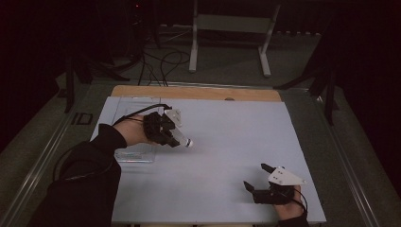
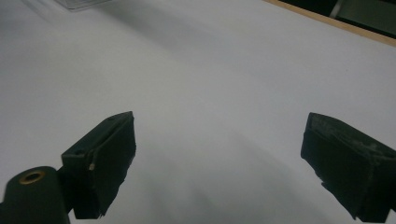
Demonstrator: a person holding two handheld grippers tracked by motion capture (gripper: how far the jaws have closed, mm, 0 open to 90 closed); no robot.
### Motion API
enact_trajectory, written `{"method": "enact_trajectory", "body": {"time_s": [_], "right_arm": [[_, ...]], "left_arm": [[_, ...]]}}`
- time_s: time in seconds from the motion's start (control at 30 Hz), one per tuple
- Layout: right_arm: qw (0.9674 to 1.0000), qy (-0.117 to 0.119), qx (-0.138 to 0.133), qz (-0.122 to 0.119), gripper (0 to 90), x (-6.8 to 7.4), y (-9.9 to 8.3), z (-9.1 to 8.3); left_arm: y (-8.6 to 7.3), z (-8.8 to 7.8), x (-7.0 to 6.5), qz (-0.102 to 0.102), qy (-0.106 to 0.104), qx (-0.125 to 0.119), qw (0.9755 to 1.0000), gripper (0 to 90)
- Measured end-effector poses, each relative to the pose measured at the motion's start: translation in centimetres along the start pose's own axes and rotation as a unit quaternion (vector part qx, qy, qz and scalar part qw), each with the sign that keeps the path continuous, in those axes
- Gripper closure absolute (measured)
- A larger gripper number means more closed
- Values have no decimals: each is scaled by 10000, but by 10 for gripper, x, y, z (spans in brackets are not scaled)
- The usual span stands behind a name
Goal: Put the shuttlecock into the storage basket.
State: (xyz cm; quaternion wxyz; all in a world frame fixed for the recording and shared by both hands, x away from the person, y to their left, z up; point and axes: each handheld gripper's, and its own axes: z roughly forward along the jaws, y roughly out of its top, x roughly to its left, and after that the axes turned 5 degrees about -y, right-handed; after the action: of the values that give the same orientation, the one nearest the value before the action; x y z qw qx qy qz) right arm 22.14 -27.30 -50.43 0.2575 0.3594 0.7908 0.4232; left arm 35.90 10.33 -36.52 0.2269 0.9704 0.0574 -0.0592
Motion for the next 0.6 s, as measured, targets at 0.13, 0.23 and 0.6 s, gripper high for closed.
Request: {"method": "enact_trajectory", "body": {"time_s": [0.13, 0.23, 0.6], "right_arm": [[10000, 8, 5, 14, 101, 0, 0, 1], [10000, 8, 0, 15, 101, 1, 0, 1], [10000, 17, 9, 10, 101, 1, -1, 2]], "left_arm": [[-7, -4, 0, -58, 22, -4, 10000, 897], [-9, -6, 0, -72, 37, -32, 10000, 897], [-24, -18, -3, -203, 116, -34, 9997, 897]]}}
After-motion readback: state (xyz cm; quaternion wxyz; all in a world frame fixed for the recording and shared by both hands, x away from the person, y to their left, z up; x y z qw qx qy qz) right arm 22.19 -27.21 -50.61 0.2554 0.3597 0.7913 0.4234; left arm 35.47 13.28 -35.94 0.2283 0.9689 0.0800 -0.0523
